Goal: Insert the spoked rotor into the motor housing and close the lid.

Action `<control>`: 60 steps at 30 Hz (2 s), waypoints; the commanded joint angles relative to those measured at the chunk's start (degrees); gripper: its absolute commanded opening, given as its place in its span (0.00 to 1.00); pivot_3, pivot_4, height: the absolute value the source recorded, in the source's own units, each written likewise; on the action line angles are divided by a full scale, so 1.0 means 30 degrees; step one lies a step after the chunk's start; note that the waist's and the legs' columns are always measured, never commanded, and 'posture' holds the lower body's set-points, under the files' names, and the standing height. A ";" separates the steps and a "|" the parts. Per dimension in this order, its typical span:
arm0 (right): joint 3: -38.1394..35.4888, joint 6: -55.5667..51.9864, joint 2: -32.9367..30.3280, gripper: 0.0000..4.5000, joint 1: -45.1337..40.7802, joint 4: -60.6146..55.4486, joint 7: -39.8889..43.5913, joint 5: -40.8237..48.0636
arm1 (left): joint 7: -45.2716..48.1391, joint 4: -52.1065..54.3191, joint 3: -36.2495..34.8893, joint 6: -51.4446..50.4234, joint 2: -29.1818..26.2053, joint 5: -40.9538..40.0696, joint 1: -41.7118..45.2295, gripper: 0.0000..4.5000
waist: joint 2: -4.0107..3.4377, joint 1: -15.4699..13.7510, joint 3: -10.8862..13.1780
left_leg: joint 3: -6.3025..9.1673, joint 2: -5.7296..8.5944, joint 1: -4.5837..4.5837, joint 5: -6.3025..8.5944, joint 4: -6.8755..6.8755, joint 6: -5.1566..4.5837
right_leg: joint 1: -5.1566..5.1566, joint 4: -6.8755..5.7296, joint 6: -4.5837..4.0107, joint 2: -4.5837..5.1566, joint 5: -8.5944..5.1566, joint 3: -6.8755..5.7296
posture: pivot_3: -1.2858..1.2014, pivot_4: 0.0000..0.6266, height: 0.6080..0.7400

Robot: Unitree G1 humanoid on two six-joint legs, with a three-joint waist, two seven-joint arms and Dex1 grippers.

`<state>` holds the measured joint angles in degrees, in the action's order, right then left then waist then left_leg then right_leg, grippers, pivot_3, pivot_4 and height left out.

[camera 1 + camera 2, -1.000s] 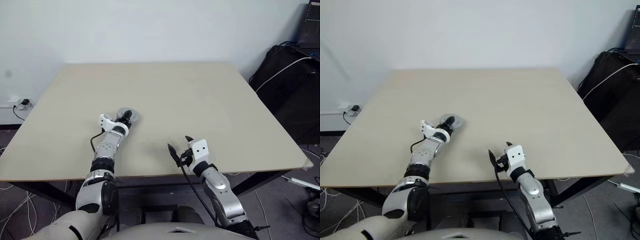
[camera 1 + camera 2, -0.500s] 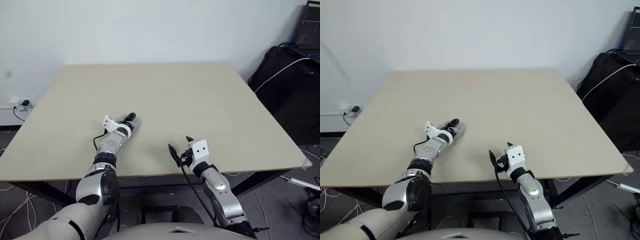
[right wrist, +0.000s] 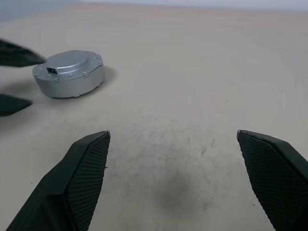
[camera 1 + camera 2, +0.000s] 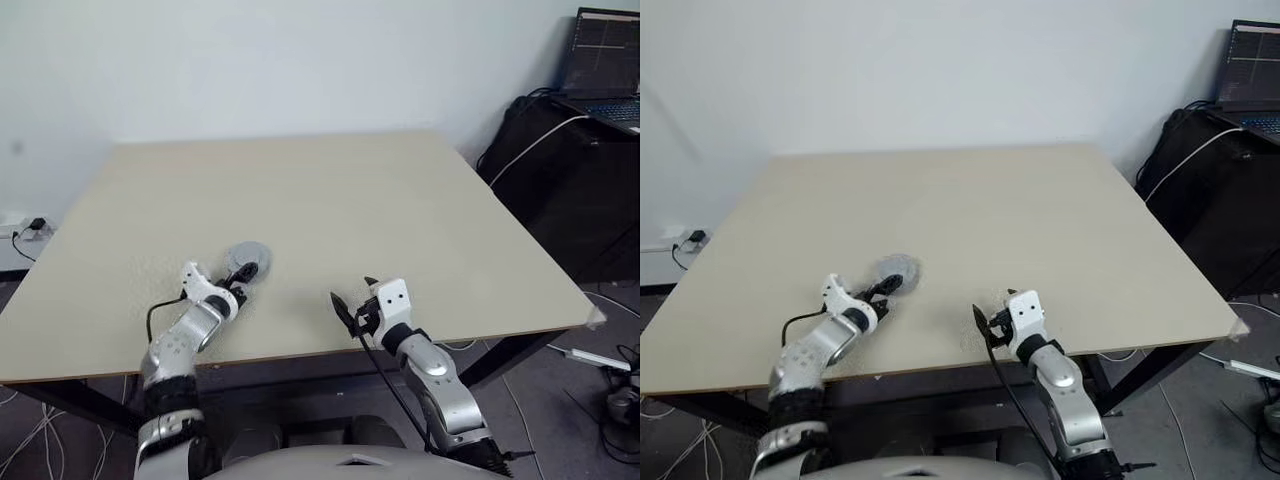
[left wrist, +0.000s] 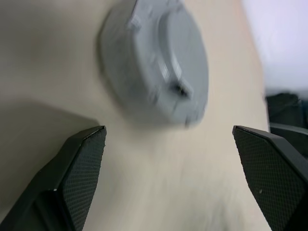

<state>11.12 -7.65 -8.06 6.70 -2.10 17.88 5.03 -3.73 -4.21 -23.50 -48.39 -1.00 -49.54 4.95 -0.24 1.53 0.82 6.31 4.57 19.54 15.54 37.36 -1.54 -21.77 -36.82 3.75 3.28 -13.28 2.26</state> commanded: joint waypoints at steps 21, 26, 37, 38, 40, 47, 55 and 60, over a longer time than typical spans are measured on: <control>-0.2802 0.5499 0.1785 1.00 0.1171 -0.0096 -0.3788 -0.1066 | -0.1541 0.3333 0.8558 2.1859 0.0008 1.7728 -0.9271 0.99 | -0.0002 -0.0924 0.0263 | -0.0005 -0.0028 0.0169 0.0053 -0.0084 0.0018 | -0.0180 0.0023 -0.0031 0.0043 -0.0112 -0.0009 | 0.52 0.00 1.00; -0.3362 0.6815 0.2320 1.00 0.1828 0.0381 -0.5219 -0.1666 | -0.1773 0.2687 0.8222 2.3014 0.0470 1.7857 -0.8788 0.99 | -0.0005 -0.0919 0.0266 | -0.0007 -0.0029 0.0203 0.0053 -0.0086 0.0013 | -0.0222 0.0016 -0.0028 0.0040 -0.0111 -0.0036 | 0.52 0.00 1.00; -0.3518 0.6884 0.3049 1.00 0.2860 0.0342 -0.5981 -0.1535 | -0.1354 0.2296 0.8365 2.3322 0.0624 1.7821 -0.8103 0.99 | -0.0040 -0.0842 0.0291 | -0.0021 -0.0029 0.0201 0.0057 -0.0079 0.0001 | -0.0222 0.0011 -0.0025 0.0036 -0.0113 -0.0063 | 0.52 0.00 1.00; -0.3520 0.6801 0.3046 1.00 0.2820 0.0287 -0.5957 -0.1485 | -0.1296 0.2267 0.8363 2.3336 0.0682 1.7707 -0.8120 0.99 | -0.0040 -0.0843 0.0291 | -0.0021 -0.0029 0.0202 0.0057 -0.0078 0.0001 | -0.0222 0.0012 -0.0025 0.0036 -0.0113 -0.0063 | 0.52 0.00 1.00; -0.3541 0.6636 0.3060 1.00 0.2736 0.0190 -0.5931 -0.1388 | -0.1216 0.2201 0.8313 2.3342 0.0804 1.7511 -0.8171 0.99 | -0.0041 -0.0844 0.0293 | -0.0021 -0.0030 0.0201 0.0057 -0.0078 0.0000 | -0.0221 0.0010 -0.0025 0.0035 -0.0113 -0.0066 | 0.52 0.00 1.00; -0.3600 0.6223 0.3243 1.00 0.2671 -0.0074 -0.5880 -0.0967 | -0.0336 0.2145 0.8445 2.3239 0.1050 1.6771 -0.8317 0.99 | -0.0045 -0.0850 0.0296 | -0.0020 -0.0030 0.0202 0.0057 -0.0078 -0.0002 | -0.0222 0.0011 -0.0026 0.0036 -0.0116 -0.0068 | 0.52 0.00 1.00; -0.3692 0.6192 0.3074 1.00 0.2418 0.0405 -0.5429 -0.0595 | 0.0749 0.2286 0.8522 2.2656 0.1147 1.5810 -0.8432 0.99 | -0.0048 -0.0825 0.0301 | -0.0020 -0.0030 0.0201 0.0057 -0.0078 -0.0003 | -0.0221 0.0011 -0.0026 0.0035 -0.0117 -0.0071 | 0.52 0.00 1.00; -0.3672 0.6213 0.3090 1.00 0.2516 0.0390 -0.5414 -0.0677 | 0.1069 0.2178 0.8589 2.2468 0.1186 1.5758 -0.8332 0.99 | -0.0051 -0.0830 0.0304 | -0.0019 -0.0030 0.0203 0.0058 -0.0078 -0.0008 | -0.0222 0.0012 -0.0028 0.0034 -0.0119 -0.0073 | 0.52 0.00 1.00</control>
<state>0.14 10.43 1.10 14.77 -0.03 1.44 2.84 -1.07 2.02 1.86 18.94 2.22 -2.28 -20.70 -0.39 -0.96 1.73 6.25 4.48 20.15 15.72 37.12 -1.56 -22.43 -36.79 3.67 3.38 -13.63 2.05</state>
